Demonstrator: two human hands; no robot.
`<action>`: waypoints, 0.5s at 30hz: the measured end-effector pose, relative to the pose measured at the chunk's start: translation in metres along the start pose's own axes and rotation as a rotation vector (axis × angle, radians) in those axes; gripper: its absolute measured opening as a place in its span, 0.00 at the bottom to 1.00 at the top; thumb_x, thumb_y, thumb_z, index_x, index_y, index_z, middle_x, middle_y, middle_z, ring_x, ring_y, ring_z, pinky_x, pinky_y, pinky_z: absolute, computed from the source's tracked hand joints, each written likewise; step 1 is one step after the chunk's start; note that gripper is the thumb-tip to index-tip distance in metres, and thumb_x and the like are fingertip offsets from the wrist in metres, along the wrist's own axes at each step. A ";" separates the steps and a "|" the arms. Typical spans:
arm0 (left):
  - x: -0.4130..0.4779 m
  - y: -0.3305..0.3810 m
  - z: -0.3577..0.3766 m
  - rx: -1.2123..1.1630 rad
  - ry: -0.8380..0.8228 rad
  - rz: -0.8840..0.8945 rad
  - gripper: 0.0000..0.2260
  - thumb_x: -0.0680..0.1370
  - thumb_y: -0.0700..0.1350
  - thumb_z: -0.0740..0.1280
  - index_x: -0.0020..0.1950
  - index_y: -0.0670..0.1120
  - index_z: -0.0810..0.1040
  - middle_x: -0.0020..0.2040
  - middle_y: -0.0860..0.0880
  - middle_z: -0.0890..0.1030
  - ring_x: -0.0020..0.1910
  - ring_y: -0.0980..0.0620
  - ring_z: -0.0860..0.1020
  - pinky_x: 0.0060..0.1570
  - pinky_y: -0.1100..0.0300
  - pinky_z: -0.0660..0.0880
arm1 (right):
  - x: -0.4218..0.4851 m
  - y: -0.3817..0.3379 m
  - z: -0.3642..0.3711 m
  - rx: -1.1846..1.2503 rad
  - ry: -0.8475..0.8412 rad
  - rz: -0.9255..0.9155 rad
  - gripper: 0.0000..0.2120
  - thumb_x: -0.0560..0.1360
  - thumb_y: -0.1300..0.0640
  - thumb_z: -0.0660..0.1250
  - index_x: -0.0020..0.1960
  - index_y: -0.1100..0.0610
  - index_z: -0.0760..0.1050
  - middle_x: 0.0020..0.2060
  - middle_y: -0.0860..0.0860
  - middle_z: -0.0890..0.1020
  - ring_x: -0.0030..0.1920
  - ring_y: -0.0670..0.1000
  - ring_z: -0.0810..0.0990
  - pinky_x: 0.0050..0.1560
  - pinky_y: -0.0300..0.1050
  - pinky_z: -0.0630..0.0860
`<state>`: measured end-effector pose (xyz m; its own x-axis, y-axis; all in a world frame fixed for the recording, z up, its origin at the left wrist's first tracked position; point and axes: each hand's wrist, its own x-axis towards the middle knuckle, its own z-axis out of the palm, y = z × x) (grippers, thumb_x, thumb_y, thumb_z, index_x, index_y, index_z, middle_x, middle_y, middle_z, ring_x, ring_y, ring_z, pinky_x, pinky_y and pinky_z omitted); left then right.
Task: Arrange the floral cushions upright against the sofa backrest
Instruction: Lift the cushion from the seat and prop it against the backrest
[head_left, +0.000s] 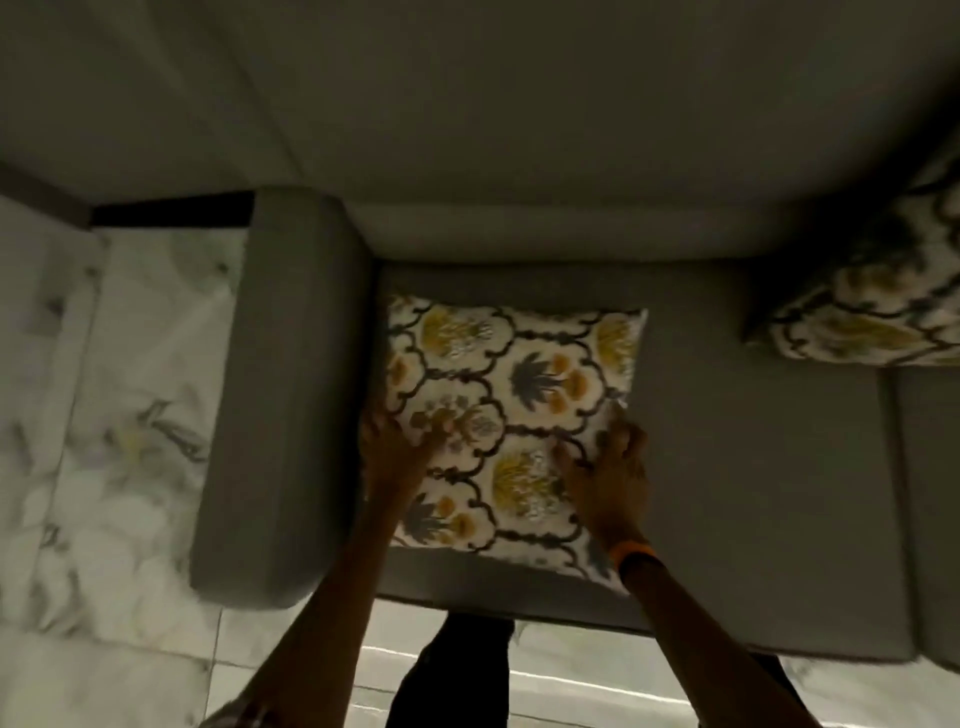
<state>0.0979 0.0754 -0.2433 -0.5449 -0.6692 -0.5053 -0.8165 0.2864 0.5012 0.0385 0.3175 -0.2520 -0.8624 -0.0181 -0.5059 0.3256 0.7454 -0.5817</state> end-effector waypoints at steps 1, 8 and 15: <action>0.012 -0.014 -0.013 -0.161 -0.074 -0.135 0.53 0.65 0.62 0.76 0.79 0.48 0.47 0.78 0.40 0.55 0.74 0.37 0.60 0.71 0.38 0.62 | -0.001 -0.006 0.005 0.094 0.019 0.090 0.53 0.71 0.31 0.72 0.83 0.61 0.56 0.76 0.62 0.68 0.73 0.65 0.71 0.72 0.63 0.70; 0.037 -0.011 -0.033 -0.447 -0.424 -0.064 0.37 0.66 0.51 0.79 0.71 0.52 0.67 0.69 0.48 0.73 0.64 0.52 0.72 0.59 0.57 0.71 | 0.009 -0.026 -0.029 0.620 -0.133 0.111 0.37 0.72 0.48 0.78 0.78 0.52 0.69 0.75 0.53 0.76 0.74 0.54 0.76 0.75 0.60 0.73; 0.078 0.044 -0.078 -0.540 -0.169 0.323 0.47 0.63 0.35 0.80 0.75 0.43 0.59 0.65 0.58 0.70 0.61 0.61 0.75 0.51 0.74 0.74 | 0.024 -0.092 -0.049 0.621 0.033 -0.242 0.43 0.70 0.61 0.81 0.79 0.58 0.64 0.71 0.54 0.80 0.69 0.51 0.81 0.67 0.51 0.80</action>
<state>0.0344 -0.0179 -0.2062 -0.8053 -0.4776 -0.3512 -0.4198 0.0412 0.9067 -0.0310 0.2807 -0.1795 -0.9474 -0.1086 -0.3012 0.2759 0.2002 -0.9401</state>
